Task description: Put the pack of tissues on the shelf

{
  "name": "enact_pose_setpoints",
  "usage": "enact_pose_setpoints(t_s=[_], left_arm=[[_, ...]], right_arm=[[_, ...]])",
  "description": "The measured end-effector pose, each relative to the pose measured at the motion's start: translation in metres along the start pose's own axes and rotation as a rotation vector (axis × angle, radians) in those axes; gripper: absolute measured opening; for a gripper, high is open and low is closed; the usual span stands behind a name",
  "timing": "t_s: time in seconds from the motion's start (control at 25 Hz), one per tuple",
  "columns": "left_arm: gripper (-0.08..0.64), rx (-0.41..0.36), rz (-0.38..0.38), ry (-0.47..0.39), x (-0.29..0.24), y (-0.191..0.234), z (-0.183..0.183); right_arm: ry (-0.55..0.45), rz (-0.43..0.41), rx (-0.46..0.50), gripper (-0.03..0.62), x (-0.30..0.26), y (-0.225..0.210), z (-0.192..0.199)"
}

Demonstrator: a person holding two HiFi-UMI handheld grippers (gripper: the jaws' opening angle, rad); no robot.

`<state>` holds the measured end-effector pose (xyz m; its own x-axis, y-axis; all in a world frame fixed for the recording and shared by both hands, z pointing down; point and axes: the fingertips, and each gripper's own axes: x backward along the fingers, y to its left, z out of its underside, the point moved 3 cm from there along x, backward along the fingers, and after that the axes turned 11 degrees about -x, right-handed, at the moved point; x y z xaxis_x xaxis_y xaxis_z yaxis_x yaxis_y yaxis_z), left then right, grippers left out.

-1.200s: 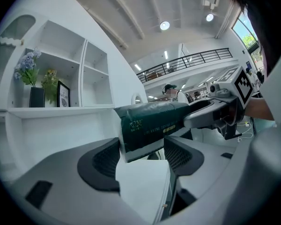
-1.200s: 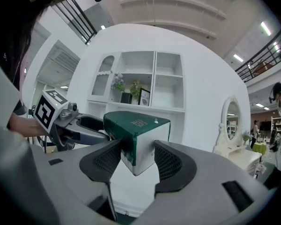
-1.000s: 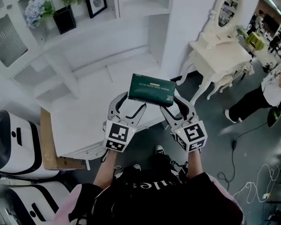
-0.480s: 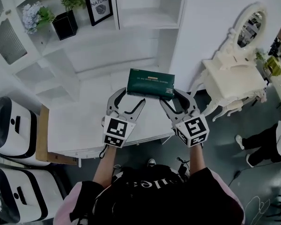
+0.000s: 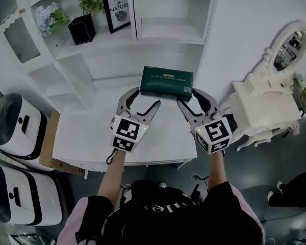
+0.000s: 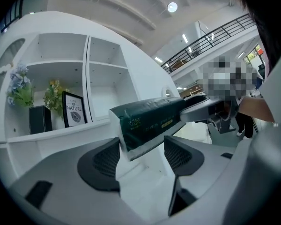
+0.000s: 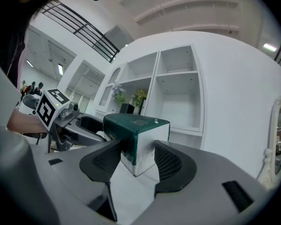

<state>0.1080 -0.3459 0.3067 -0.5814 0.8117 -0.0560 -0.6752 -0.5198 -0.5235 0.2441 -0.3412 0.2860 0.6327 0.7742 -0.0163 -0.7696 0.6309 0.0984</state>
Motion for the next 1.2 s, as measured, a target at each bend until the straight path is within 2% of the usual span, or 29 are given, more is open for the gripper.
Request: enact_pose_setpoints(t_s=[0.32, 0.48, 0.8, 1.0, 1.2], left_arm=[[0.291, -0.06, -0.01, -0.015, -0.038, 0.046, -0.02], [0.291, -0.051, 0.011, -0.038, -0.065, 0.071, -0.023], [0.291, -0.04, 0.028, -0.079, -0.117, 0.116, -0.031], [0.29, -0.06, 0.014, -0.161, -0.131, 0.137, -0.048], [0.29, -0.099, 0.014, -0.185, -0.137, 0.142, -0.055]], right_arm=[[-0.045, -0.02, 0.001, 0.247, -0.038, -0.038, -0.036], [-0.077, -0.017, -0.005, 0.247, -0.062, -0.061, -0.055], [-0.198, -0.015, -0.148, 0.236, -0.103, -0.107, -0.095], [-0.314, -0.027, -0.28, 0.222, -0.118, -0.134, -0.118], [-0.332, -0.033, -0.277, 0.215, -0.124, -0.145, -0.125]])
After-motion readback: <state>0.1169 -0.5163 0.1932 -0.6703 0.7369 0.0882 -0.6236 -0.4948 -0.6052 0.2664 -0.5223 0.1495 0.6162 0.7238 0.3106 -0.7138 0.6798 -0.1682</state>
